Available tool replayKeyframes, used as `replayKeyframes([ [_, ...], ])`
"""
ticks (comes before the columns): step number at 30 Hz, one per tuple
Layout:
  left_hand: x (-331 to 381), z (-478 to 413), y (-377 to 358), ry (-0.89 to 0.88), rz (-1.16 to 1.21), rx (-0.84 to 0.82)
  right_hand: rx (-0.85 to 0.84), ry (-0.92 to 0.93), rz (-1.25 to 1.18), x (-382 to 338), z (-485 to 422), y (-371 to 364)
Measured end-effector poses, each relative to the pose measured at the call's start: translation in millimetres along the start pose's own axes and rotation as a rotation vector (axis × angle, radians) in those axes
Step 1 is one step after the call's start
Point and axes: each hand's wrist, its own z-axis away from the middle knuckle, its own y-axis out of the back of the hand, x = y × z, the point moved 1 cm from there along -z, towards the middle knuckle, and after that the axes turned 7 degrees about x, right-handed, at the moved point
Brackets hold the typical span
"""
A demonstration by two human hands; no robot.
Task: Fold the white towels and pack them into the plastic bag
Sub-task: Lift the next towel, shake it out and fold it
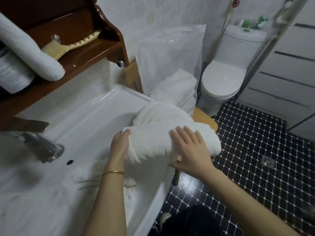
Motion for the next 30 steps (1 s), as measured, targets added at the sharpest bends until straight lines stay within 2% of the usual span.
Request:
replayKeyframes([
  [1, 4.4, -3.1, 2.4, 0.018, -0.008, -0.024, -0.034, 0.012, 0.082, -1.2, -1.8, -6.2],
  [5, 12.4, -1.2, 6.5, 0.092, 0.035, -0.146, 0.011, -0.041, 0.214, 6.9, -28.8, -5.8],
  [10, 7.8, 16.7, 27.1, 0.316, 0.390, -0.272, -0.117, 0.083, 0.154, 22.2, -62.7, 29.7],
  [12, 0.8, 17.8, 35.4, 0.331, 0.620, -0.207, -0.216, 0.052, 0.066, 19.8, -81.6, 44.5],
  [14, -8.8, 20.4, 37.2, 0.258, 0.782, -0.037, -0.404, -0.055, -0.156, 14.4, -98.3, 55.1],
  [15, -13.4, 23.0, 36.9, 0.182, 0.763, 0.074, -0.482, -0.126, -0.309, 12.9, -104.4, 59.1],
  [17, -19.4, 31.7, 35.4, -0.015, 0.560, 0.277, -0.560, -0.266, -0.579, 14.1, -110.3, 60.5],
  [18, -20.8, 36.1, 32.2, -0.087, 0.488, 0.311, -0.579, -0.339, -0.692, 16.1, -110.1, 58.6],
  [19, -17.7, 41.2, 29.6, -0.136, 0.455, 0.290, -0.588, -0.404, -0.801, 17.3, -109.6, 54.8],
  [21, -5.8, 49.1, 20.2, -0.222, 0.399, 0.135, -0.589, -0.514, -1.002, 22.2, -104.2, 42.6],
  [23, 4.8, 49.4, 9.8, -0.343, 0.239, 0.002, -0.581, -0.611, -1.128, 29.2, -95.0, 30.6],
  [26, 20.7, 36.8, -0.1, -0.443, 0.093, 0.030, -0.623, -0.751, -1.225, 39.4, -77.8, 19.4],
  [28, 33.8, 26.0, -2.0, -0.463, 0.043, 0.048, -0.643, -0.782, -1.309, 43.0, -70.3, 18.7],
  [30, 44.5, 14.9, -6.3, -0.480, 0.002, 0.000, -0.642, -0.807, -1.371, 44.5, -65.4, 20.4],
])
